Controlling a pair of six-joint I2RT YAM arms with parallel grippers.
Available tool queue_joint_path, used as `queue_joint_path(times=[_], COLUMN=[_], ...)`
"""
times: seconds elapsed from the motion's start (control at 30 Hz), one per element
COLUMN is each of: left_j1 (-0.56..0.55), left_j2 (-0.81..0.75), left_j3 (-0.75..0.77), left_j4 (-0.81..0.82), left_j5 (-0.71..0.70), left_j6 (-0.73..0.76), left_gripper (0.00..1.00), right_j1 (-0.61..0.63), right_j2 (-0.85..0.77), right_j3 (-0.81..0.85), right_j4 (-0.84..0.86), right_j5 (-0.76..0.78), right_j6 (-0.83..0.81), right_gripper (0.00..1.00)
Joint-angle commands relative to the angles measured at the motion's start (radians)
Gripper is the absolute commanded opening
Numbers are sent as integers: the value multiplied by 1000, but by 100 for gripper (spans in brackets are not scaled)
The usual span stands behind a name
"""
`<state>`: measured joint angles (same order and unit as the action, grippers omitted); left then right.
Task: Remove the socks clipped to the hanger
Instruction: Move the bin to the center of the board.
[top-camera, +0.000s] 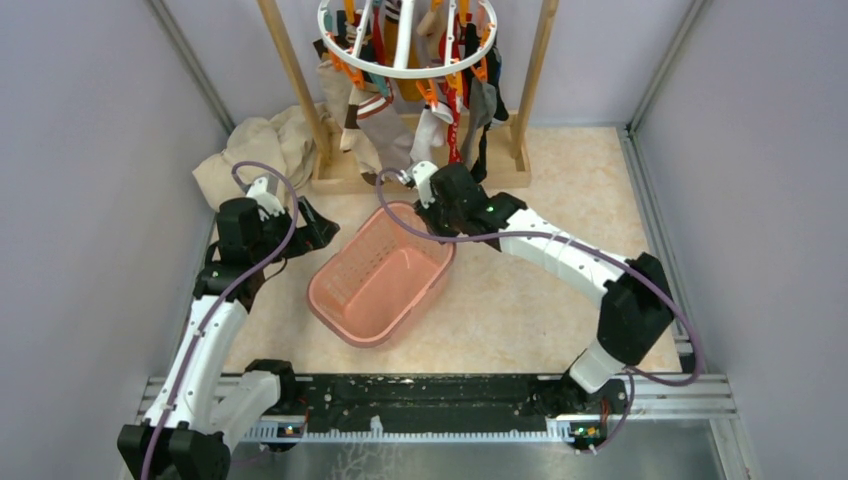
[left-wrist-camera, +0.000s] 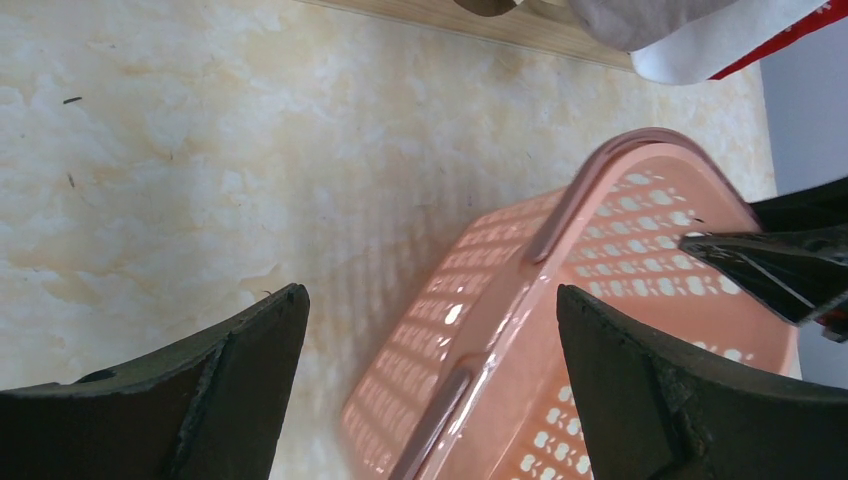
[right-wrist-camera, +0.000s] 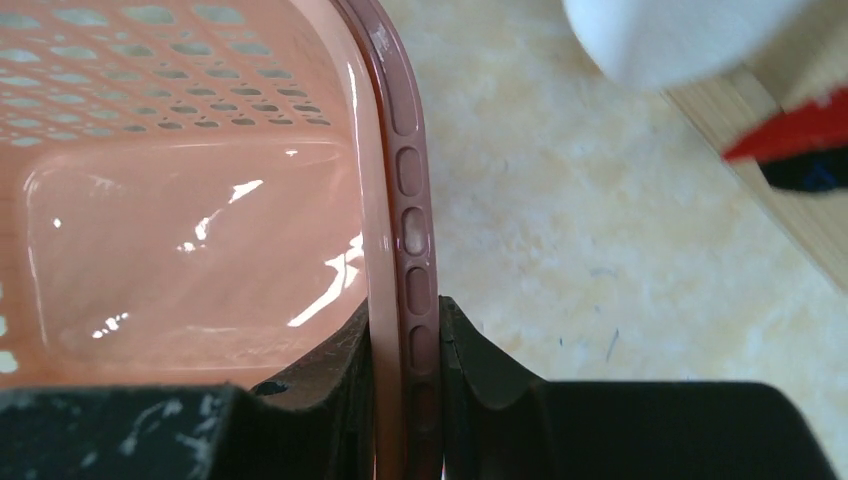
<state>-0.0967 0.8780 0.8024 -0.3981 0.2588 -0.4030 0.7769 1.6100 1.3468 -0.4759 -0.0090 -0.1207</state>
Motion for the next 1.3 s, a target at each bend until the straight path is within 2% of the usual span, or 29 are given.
queue_joint_path(times=[0.0, 0.2, 0.47, 0.73, 0.97, 1.17, 1.2, 1.23, 1.27], left_j1=[-6, -6, -9, -11, -11, -11, -11, -11, -11], left_j2=[8, 17, 15, 2, -6, -5, -2, -2, 1], left_j3=[13, 26, 13, -1, 11, 12, 11, 9, 8], left_j4=[8, 11, 20, 27, 10, 4, 5, 8, 11], left_j5=[-16, -22, -21, -16, -16, -6, -5, -6, -8], left_j6=[10, 7, 1, -8, 5, 7, 9, 13, 14], left_gripper=[99, 99, 99, 99, 99, 99, 99, 99, 99], right_j1=[5, -10, -96, -133, -131, -132, -132, -132, -131], right_j2=[-143, -253, -414, -477, -437, -448, -450, -452, -455], right_j3=[-23, -71, -314, -385, -374, -367, -370, -372, -378], right_j4=[-78, -189, -88, 6, 39, -11, -16, -18, -15], right_j5=[148, 264, 342, 429, 352, 311, 305, 299, 290], right_j6=[149, 330, 540, 639, 668, 641, 640, 640, 640], right_gripper=[0, 0, 0, 0, 0, 0, 12, 30, 42])
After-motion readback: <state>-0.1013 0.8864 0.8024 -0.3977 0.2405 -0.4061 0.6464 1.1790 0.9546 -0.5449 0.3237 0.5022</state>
